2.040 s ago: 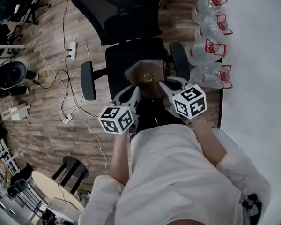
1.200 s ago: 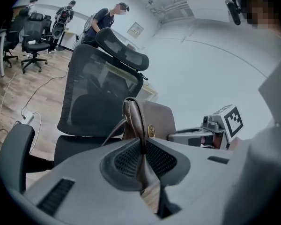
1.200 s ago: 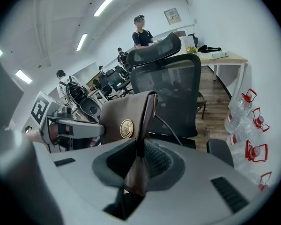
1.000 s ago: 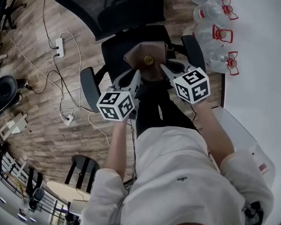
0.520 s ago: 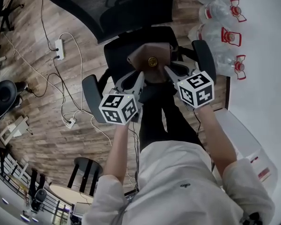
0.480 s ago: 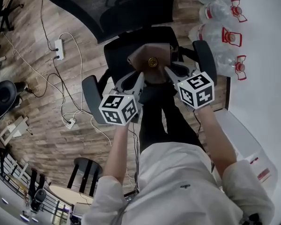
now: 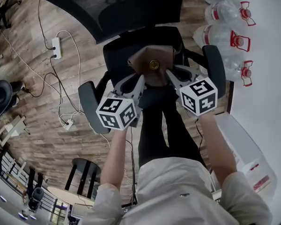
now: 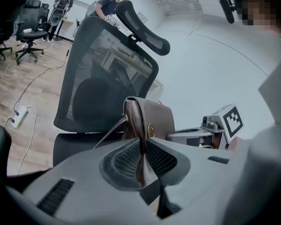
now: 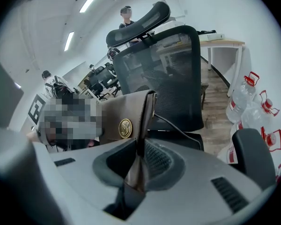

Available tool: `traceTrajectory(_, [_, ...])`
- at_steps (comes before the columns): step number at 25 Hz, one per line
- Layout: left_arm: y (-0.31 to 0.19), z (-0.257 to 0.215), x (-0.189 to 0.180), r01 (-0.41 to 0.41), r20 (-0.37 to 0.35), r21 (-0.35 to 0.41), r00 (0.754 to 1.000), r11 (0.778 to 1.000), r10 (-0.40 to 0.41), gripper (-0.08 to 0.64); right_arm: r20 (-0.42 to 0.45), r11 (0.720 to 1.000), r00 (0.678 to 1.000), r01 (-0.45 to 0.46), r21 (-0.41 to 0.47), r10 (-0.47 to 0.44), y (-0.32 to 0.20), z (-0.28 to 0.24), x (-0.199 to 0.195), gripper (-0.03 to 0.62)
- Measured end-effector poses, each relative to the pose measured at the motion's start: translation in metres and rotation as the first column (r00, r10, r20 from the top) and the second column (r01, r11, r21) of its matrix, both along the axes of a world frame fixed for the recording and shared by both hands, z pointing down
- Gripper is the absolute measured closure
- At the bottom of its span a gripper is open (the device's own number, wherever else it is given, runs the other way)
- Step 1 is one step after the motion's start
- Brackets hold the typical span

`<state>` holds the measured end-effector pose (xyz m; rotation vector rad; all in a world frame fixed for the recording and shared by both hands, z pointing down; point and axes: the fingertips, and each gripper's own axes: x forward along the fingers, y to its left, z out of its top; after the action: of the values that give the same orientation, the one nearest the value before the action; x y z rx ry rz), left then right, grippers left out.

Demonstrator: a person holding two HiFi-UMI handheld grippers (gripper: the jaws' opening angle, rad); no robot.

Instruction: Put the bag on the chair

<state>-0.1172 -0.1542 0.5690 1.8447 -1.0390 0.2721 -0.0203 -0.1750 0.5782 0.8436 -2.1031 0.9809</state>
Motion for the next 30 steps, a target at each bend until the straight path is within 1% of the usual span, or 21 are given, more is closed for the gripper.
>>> traceTrajectory(10, [-0.009, 0.037, -0.007, 0.019, 0.007, -0.017, 1.0, 1.0, -0.019, 0.523, 0.002, 1.0, 1.0, 0.0, -0.007, 0.0, -0.01, 0.039, -0.007, 0.534])
traceTrajectory(17, [-0.019, 0.059, -0.012, 0.009, 0.021, -0.018, 1.0, 1.0, -0.008, 0.523, -0.002, 1.0, 1.0, -0.004, 0.007, 0.004, -0.02, 0.066, -0.014, 0.534])
traceTrajectory(20, [-0.024, 0.068, -0.012, -0.011, 0.026, -0.012, 1.0, 1.0, 0.012, 0.523, -0.006, 1.0, 1.0, 0.005, 0.013, -0.005, -0.026, 0.075, -0.014, 0.532])
traceTrajectory(24, [-0.034, 0.08, -0.016, -0.001, 0.034, -0.011, 0.999, 1.0, 0.001, 0.523, -0.007, 1.0, 1.0, 0.013, 0.027, -0.013, -0.034, 0.086, -0.018, 0.532])
traceTrajectory(30, [-0.052, 0.094, -0.019, -0.014, 0.071, -0.005, 0.997, 1.0, 0.014, 0.524, -0.049, 0.995, 0.997, 0.063, 0.076, -0.06, -0.053, 0.1, -0.023, 0.531])
